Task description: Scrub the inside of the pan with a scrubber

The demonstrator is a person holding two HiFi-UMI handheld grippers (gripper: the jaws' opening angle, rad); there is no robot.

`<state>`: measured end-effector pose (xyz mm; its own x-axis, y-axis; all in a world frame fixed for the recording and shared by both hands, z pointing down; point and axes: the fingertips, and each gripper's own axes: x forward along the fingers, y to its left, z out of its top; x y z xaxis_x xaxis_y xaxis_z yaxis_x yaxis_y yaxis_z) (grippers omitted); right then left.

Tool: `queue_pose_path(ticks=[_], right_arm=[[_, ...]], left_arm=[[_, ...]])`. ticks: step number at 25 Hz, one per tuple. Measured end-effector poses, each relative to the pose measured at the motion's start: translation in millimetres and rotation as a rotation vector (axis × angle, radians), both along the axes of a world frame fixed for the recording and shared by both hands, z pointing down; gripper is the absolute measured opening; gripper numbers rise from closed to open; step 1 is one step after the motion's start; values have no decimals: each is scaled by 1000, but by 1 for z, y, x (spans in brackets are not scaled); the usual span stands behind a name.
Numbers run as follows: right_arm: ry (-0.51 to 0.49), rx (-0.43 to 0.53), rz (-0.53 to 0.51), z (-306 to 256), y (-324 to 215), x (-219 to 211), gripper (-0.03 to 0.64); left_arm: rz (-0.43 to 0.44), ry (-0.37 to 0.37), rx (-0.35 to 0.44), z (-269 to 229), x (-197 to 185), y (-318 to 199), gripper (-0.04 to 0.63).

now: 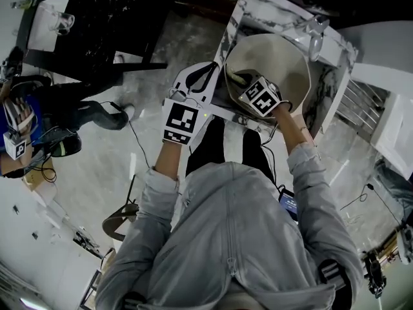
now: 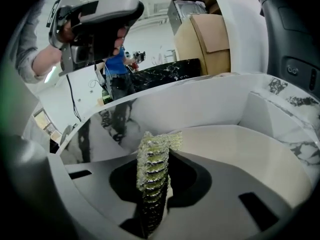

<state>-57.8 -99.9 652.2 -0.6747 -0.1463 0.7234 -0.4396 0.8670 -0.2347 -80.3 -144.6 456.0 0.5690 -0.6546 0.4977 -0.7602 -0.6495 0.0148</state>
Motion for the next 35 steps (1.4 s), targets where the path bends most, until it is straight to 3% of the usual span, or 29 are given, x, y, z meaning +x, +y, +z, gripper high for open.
queue_pose_path(ticks=[6, 13, 23, 26, 28, 32, 35], right_arm=[[-36, -66, -58, -3, 20, 1, 84], [-126, -227, -180, -25, 50, 13, 84], [-167, -254, -163, -52, 62, 35, 84], [-196, -194, -59, -67, 43, 49, 84], [-153, -89, 46, -68, 17, 65, 84], [88, 145, 208, -51, -44, 110, 84], [215, 257, 230, -46, -71, 127, 84]], left_arm=[[12, 2, 11, -5, 5, 5, 23], [25, 9, 23, -11, 12, 8, 24], [42, 27, 42, -25, 20, 8, 23], [44, 33, 48, -28, 20, 10, 23], [44, 36, 47, -29, 20, 12, 23], [45, 34, 39, -26, 20, 15, 23], [39, 31, 30, -23, 18, 16, 23]])
